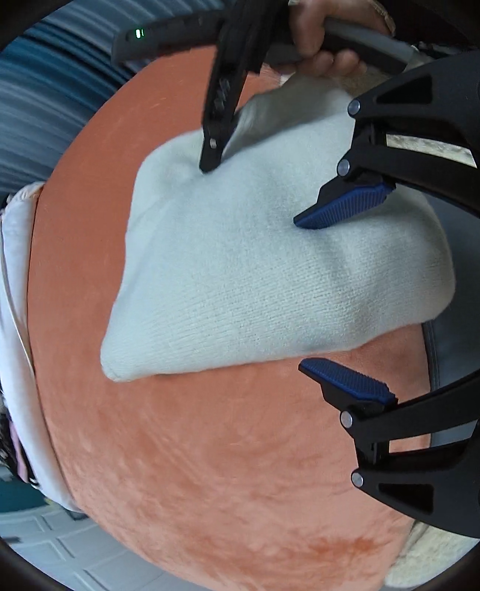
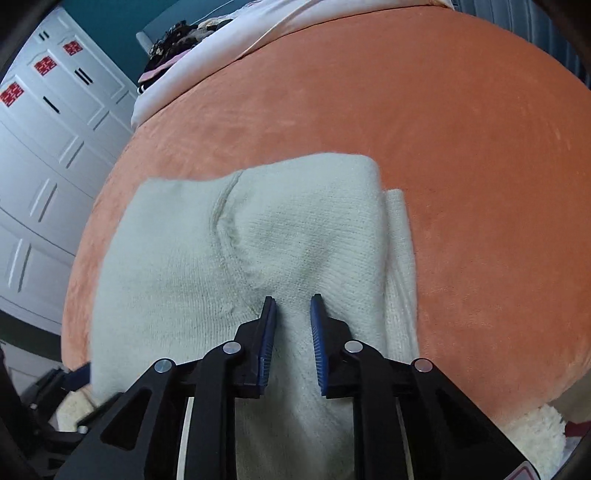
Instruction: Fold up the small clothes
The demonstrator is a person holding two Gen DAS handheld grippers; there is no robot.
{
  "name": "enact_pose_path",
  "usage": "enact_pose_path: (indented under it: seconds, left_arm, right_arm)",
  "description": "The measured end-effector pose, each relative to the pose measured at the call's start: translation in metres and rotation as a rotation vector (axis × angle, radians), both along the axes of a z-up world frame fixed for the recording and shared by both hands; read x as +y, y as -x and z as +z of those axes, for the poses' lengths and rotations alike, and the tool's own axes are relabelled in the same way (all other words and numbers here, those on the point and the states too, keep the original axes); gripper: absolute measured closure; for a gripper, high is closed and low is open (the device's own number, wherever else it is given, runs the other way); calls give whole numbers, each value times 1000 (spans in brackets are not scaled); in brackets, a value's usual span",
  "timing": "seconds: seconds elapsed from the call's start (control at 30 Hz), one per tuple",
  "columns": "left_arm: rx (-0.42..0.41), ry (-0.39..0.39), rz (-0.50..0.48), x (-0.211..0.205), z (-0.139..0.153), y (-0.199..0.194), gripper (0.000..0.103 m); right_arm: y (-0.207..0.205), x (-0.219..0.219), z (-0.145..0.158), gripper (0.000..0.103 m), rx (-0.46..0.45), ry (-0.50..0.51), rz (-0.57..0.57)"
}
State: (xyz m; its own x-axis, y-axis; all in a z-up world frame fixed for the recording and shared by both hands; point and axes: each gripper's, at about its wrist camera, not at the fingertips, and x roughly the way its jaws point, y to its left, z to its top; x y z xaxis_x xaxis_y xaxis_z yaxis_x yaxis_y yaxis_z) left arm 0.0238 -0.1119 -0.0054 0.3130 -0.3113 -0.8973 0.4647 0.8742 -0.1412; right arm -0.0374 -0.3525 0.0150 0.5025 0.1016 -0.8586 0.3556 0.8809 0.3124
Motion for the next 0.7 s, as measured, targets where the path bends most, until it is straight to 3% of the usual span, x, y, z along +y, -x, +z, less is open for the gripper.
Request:
enact_pose_path:
  seconds: [0.1, 0.2, 0.27, 0.4, 0.43, 0.53, 0.63, 0.7]
  left_arm:
    - [35, 95, 63, 32, 19, -3, 32]
    - [-5, 107, 147, 73, 35, -2, 29]
    - [-27, 42, 164, 91, 37, 2, 29]
    - [-42, -41, 102, 102, 34, 24, 29]
    - [-36, -47, 89, 104, 31, 28, 29]
    - [-14, -50, 90, 109, 27, 35, 29]
    - [-9, -18, 96, 106, 27, 32, 28]
    - [-10, -1, 94, 97, 27, 28, 26]
  right_arm:
    - [22, 29, 42, 86, -85, 56, 93]
    - [40, 73, 56, 83, -120, -8, 226]
    - [44, 106, 47, 83, -102, -36, 307]
    - [27, 149, -12, 87, 6, 60, 401]
    - [27, 146, -17, 88, -3, 30, 393]
    - [35, 130, 8, 88, 9, -32, 329]
    - [63, 104, 40, 79, -60, 43, 240]
    - [82, 72, 48, 51, -83, 84, 115]
